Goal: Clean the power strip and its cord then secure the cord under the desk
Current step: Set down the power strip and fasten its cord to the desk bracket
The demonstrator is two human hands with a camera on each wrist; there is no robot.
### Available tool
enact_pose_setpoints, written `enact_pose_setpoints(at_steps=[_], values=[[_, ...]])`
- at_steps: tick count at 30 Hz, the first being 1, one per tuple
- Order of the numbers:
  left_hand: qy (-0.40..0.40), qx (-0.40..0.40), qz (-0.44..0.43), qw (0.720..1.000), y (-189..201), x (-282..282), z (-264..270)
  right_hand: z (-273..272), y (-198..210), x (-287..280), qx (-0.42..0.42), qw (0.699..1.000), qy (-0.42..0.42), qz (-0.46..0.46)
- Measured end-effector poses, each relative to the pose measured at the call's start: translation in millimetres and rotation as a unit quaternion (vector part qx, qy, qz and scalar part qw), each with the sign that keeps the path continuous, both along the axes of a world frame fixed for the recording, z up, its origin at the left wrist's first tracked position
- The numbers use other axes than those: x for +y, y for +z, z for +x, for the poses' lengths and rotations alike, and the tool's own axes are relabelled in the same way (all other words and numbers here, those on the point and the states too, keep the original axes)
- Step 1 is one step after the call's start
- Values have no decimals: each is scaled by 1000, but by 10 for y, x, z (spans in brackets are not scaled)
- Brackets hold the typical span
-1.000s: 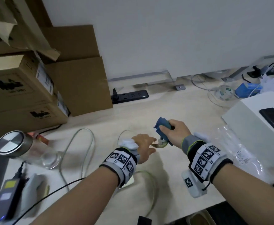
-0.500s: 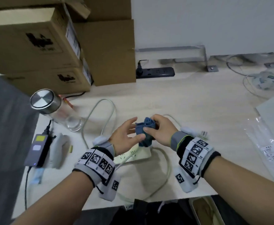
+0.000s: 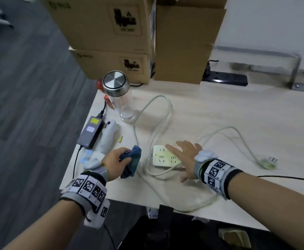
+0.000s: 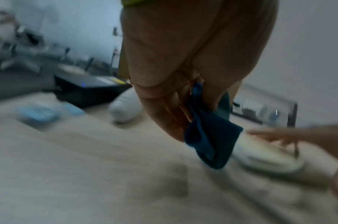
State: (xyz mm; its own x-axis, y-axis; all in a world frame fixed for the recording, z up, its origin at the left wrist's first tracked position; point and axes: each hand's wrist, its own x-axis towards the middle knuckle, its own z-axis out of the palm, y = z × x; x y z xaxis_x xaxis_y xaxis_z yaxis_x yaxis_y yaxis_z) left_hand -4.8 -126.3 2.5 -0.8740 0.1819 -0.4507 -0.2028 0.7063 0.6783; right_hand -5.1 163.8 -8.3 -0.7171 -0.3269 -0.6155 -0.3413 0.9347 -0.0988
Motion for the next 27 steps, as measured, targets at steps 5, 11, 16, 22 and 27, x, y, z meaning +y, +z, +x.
enact_pose_setpoints(at_steps=[5,11,16,22,27], values=[[-109,-13,-296,949,-33,-327,72,-61,-139,46,63,998,-3,-4],[-76,-28,-375,923,-88,-331,153,-157,16,340,79,997,-16,21],[-89,88,-376,918,-109,-135,127,-97,61,678,67,995,-38,56],[-104,-38,-378,919,-177,71,-86,36,10,1009,71,995,-55,47],[42,-48,-336,940,-328,151,-49,76,-10,1135,78,995,-59,-3]])
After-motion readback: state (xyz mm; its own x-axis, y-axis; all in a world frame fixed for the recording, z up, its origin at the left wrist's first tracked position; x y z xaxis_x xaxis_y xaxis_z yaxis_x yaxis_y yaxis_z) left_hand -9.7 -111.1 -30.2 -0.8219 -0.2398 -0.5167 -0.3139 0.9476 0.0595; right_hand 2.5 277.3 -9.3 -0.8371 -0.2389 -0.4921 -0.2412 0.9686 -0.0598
